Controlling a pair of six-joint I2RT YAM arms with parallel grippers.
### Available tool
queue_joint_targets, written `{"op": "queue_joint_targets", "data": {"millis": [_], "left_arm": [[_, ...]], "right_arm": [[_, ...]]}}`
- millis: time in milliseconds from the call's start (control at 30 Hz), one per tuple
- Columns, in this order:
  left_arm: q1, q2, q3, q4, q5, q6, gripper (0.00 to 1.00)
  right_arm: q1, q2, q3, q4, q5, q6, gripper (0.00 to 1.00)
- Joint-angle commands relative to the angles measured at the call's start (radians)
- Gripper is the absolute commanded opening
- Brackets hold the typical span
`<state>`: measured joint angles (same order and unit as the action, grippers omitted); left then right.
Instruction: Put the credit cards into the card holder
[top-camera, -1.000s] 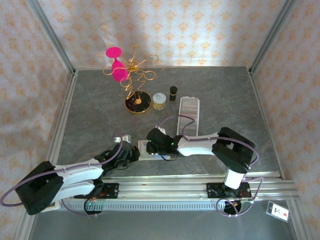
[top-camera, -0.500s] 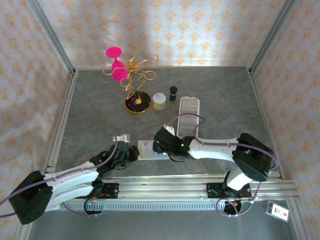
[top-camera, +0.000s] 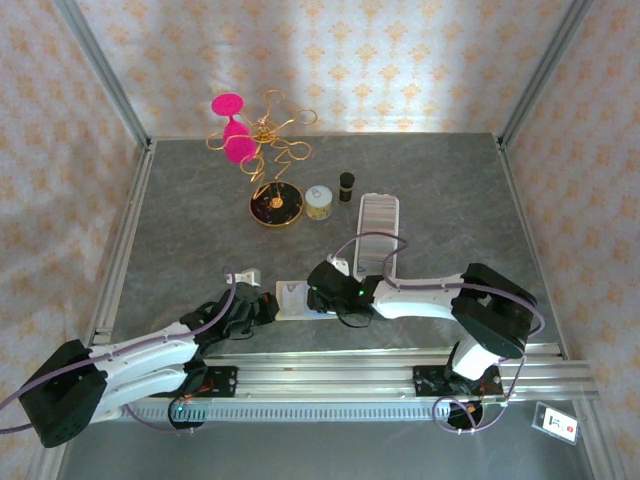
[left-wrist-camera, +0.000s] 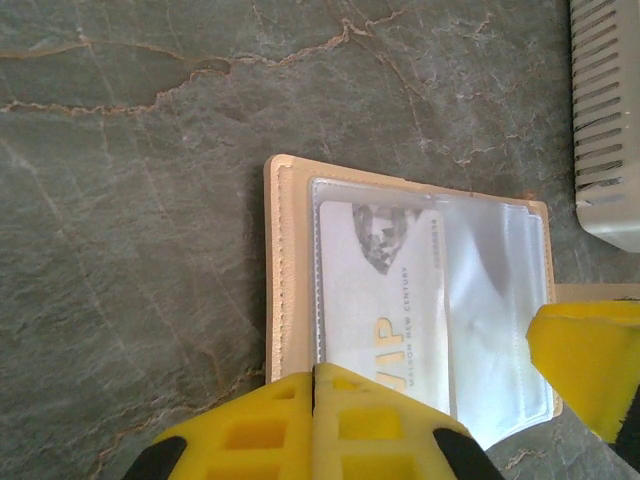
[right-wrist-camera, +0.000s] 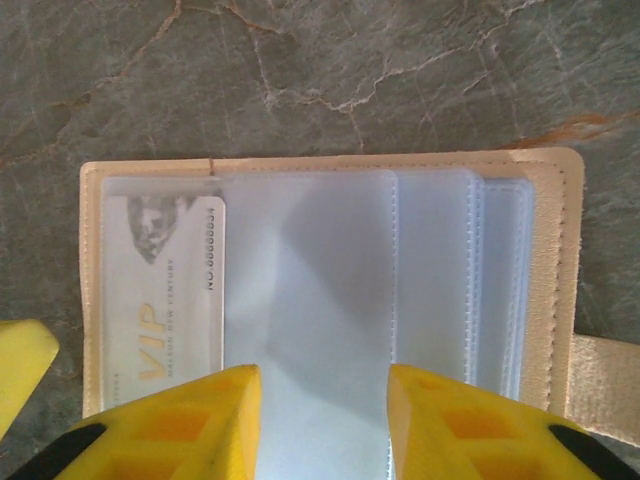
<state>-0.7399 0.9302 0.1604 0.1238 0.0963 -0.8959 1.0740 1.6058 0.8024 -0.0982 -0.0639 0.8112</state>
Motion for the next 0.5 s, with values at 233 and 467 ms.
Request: {"op": "queue_joint_targets", "data": {"millis": [233, 467], "left_arm": [[-0.007, 0.032, 0.004, 0.032, 0.022, 0.004, 0.02], [-0.007, 0.042, 0.001, 0.039, 0.026, 0.002, 0.02]], "right_arm": [[0.009, 0.022, 0.001, -0.020, 0.018, 0.011, 0.40], [0.013, 0.053, 0.017, -0.026, 0.003, 0.005, 0.45]]}}
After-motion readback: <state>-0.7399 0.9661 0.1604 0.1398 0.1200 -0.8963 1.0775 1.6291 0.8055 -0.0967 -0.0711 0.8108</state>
